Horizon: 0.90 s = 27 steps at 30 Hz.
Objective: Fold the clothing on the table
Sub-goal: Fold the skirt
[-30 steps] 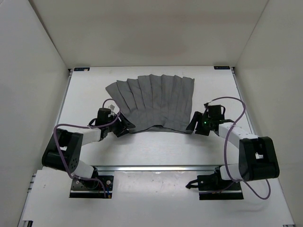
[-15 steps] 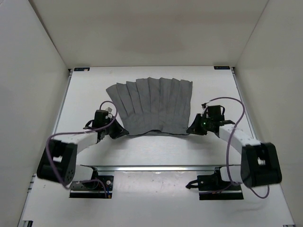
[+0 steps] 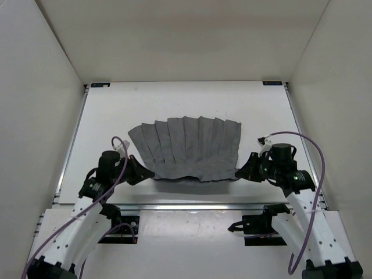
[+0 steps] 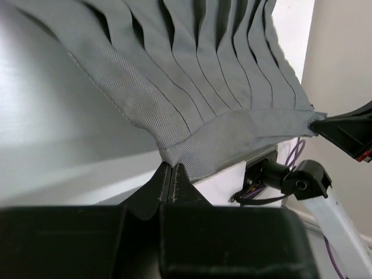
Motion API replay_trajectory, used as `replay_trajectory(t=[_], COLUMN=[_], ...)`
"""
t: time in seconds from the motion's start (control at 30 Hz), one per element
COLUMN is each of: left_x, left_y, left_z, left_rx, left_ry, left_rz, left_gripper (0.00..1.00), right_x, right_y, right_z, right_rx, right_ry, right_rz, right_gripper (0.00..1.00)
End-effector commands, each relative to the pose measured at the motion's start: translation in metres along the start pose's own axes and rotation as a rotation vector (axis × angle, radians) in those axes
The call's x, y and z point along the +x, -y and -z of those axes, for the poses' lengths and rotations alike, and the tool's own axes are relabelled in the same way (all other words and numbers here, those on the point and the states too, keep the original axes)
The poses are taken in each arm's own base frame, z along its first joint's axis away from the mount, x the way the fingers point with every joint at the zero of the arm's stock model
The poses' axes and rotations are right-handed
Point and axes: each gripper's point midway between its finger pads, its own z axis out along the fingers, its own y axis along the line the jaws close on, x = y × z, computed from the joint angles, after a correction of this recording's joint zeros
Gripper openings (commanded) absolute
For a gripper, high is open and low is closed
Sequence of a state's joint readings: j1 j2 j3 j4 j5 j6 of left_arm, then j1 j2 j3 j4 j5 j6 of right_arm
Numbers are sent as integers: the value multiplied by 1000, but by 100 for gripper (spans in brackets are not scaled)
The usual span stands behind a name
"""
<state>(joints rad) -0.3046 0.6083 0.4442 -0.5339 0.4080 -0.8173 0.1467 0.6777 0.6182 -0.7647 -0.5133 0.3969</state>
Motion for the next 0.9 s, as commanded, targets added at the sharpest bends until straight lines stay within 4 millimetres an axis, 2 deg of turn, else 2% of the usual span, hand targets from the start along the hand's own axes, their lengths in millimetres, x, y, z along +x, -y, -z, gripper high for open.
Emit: replay_trajectory(t=[0.0, 0.07, 0.1, 0.23, 0.27, 0.37, 0.47, 0.63, 0.67, 0.73, 0.77, 0.87], left_x=[35, 62, 68, 86, 88, 96, 98, 98, 97, 86, 80, 53], left_y=[-33, -56, -52, -55, -59, -67, -63, -55, -53, -32, -26, 7], left_z=[10, 4, 4, 3, 4, 4, 6, 35, 37, 46, 44, 44], left_rx=[-78, -101, -68, -26, -38, -42, -26, -90, -87, -49, -33, 17], left_ry=[-83, -154, -166, -169, -165, -183, -198, -203, -204, -188, -170, -151], left_rz=[70, 106, 117, 175, 185, 200, 229, 184, 184, 176, 161, 129], left_gripper=[0, 0, 0, 0, 0, 0, 0, 0, 0, 0, 0, 0], right_x=[39, 56, 64, 89, 98, 107, 110, 133, 128, 122, 113, 82], right_y=[2, 5, 8, 12, 17, 16, 13, 10, 6, -3, -8, -23], right_z=[12, 10, 9, 7, 6, 6, 6, 27, 32, 42, 46, 50], right_rx=[-4, -22, -26, -26, -4, -18, -24, -7, -10, -14, -10, -35], right_ry=[-96, -141, -161, -220, -246, -280, -299, -383, -376, -386, -375, -334], right_rz=[-51, -73, -86, -108, -118, -130, -154, -186, -178, -152, -142, -66], right_gripper=[0, 0, 0, 0, 0, 0, 0, 0, 0, 0, 0, 0])
